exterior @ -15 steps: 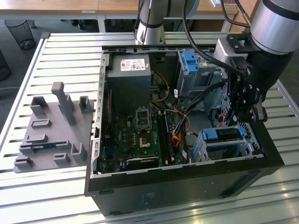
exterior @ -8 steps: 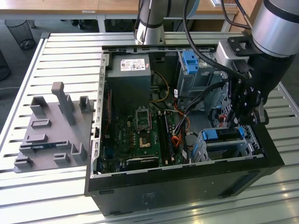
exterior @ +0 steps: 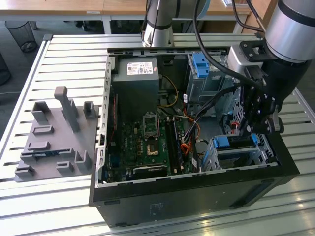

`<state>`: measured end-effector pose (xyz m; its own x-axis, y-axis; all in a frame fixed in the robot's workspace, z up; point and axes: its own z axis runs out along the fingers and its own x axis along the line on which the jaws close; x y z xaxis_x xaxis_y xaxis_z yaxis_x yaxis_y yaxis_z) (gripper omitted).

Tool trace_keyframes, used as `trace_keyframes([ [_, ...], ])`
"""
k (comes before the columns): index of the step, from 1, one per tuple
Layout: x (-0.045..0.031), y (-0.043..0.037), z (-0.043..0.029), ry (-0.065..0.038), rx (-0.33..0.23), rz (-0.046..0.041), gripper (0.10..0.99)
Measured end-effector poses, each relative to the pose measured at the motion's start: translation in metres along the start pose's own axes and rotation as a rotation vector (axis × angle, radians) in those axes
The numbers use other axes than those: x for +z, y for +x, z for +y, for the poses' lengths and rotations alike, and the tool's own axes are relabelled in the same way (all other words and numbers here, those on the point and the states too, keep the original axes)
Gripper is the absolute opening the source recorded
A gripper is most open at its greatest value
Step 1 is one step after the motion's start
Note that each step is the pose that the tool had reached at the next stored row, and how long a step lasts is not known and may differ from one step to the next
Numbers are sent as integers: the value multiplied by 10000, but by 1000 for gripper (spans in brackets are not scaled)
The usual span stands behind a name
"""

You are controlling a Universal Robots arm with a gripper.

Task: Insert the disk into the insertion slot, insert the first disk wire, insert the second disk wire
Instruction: 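Insert the first disk wire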

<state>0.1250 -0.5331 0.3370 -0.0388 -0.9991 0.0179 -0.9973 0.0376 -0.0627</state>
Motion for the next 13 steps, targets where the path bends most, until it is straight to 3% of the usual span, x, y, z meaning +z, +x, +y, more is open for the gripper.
trace_keyframes([
  [13, 30, 33, 18, 106, -169, -17, 169],
])
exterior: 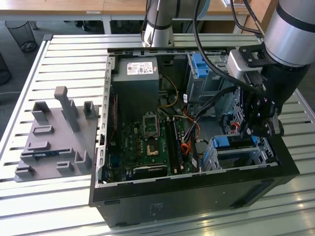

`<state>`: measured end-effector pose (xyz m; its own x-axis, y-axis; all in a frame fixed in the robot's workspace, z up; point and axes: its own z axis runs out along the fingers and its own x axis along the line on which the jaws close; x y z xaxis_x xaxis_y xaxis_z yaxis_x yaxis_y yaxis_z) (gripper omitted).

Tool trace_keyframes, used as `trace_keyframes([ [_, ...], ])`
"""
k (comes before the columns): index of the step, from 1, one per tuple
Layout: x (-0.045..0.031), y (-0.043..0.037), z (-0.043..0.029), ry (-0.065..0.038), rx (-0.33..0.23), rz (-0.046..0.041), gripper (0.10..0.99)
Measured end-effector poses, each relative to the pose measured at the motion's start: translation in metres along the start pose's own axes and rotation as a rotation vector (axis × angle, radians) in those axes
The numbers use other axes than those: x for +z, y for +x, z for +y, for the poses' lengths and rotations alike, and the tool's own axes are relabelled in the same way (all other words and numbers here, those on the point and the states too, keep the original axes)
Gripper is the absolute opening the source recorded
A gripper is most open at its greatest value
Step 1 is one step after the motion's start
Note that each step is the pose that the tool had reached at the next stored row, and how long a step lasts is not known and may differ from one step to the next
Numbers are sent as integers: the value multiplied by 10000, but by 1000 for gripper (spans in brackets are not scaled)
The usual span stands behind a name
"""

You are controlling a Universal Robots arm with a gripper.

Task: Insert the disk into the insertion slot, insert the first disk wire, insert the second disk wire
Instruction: 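Insert the first disk wire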

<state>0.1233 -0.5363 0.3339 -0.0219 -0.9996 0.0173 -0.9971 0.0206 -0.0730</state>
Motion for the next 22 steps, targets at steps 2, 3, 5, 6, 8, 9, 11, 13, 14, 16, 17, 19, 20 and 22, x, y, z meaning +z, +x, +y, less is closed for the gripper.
trace_keyframes([
  [2, 2, 3, 3, 22, -3, 2, 169],
  [3, 4, 5, 6, 35, -1, 2, 169],
  [5, 5, 12, 19, 47, -2, 2, 169],
  [6, 5, 13, 25, 48, -2, 1, 169],
  [8, 6, 13, 30, 48, -3, 2, 169],
  [9, 7, 13, 30, 48, -4, 2, 169],
  [11, 10, 12, 30, 49, -3, 3, 169],
  [13, 11, 13, 31, 49, -2, 2, 169],
  [14, 11, 13, 30, 49, -2, 2, 169],
  [16, 12, 12, 30, 48, 0, 0, 169],
  [17, 12, 12, 29, 48, -1, 0, 169],
  [19, 9, 13, 28, 48, -1, -3, 169],
  [20, 2, 12, 27, 49, -2, -2, 169],
  [22, -8, 12, 24, 48, -3, -1, 169],
])
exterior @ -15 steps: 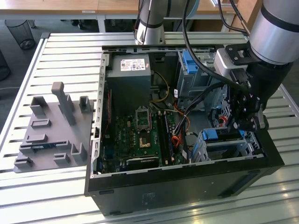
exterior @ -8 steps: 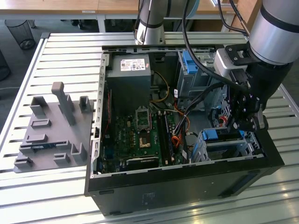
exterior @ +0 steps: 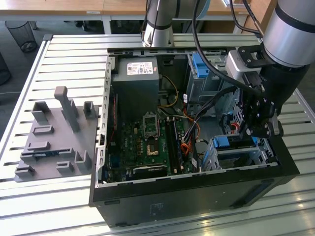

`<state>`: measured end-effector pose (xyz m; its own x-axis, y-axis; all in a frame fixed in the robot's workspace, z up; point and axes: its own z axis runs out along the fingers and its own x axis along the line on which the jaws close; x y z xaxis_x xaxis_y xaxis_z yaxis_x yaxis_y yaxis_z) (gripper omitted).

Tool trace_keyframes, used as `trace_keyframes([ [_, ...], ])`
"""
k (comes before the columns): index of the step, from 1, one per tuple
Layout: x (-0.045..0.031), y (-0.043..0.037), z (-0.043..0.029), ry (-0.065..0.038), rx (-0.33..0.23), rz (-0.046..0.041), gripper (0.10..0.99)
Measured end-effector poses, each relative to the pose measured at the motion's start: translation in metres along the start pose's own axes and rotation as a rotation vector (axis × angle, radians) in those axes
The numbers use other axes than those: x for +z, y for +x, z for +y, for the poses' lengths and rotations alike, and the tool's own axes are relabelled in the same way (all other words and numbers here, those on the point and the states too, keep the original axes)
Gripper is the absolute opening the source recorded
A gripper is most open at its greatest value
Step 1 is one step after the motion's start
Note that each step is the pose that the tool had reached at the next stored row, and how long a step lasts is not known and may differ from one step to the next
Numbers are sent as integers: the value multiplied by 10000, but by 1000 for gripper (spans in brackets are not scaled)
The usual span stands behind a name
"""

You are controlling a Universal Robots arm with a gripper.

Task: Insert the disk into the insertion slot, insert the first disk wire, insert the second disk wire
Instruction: 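Insert the first disk wire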

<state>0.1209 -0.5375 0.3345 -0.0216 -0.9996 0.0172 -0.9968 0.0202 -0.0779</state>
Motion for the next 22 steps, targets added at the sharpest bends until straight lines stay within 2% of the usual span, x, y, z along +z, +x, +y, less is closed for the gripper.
trace_keyframes([
  [22, 30, -16, -7, 0, 41, 1, 169],
])
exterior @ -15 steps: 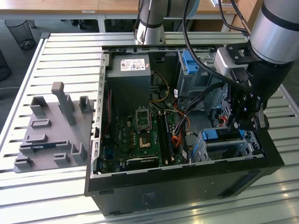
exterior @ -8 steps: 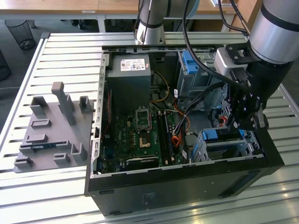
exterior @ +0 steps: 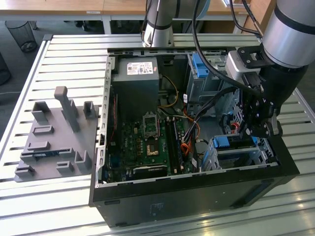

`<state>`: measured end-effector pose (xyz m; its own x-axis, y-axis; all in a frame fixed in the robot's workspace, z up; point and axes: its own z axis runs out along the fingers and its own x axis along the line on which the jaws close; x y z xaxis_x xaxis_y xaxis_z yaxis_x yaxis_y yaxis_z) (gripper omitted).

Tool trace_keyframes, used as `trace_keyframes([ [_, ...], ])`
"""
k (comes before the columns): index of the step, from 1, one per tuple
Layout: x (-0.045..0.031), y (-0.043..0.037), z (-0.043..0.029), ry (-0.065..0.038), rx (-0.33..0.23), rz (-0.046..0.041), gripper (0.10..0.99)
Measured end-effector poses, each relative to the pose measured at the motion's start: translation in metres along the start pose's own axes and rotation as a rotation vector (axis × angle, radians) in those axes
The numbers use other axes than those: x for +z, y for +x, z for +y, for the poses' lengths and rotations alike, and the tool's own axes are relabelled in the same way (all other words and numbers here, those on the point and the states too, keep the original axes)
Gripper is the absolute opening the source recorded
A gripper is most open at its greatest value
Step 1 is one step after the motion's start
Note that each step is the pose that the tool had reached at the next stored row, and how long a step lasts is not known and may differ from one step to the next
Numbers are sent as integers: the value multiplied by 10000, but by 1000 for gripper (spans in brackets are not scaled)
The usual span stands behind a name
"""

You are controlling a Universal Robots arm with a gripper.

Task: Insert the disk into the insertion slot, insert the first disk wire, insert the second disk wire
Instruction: 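Insert the first disk wire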

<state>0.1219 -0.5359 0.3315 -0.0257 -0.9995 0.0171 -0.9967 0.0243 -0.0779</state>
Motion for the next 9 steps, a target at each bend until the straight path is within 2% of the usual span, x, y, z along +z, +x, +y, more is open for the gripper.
trace_keyframes([
  [9, 34, 0, 2, 0, 1, 2, 169],
])
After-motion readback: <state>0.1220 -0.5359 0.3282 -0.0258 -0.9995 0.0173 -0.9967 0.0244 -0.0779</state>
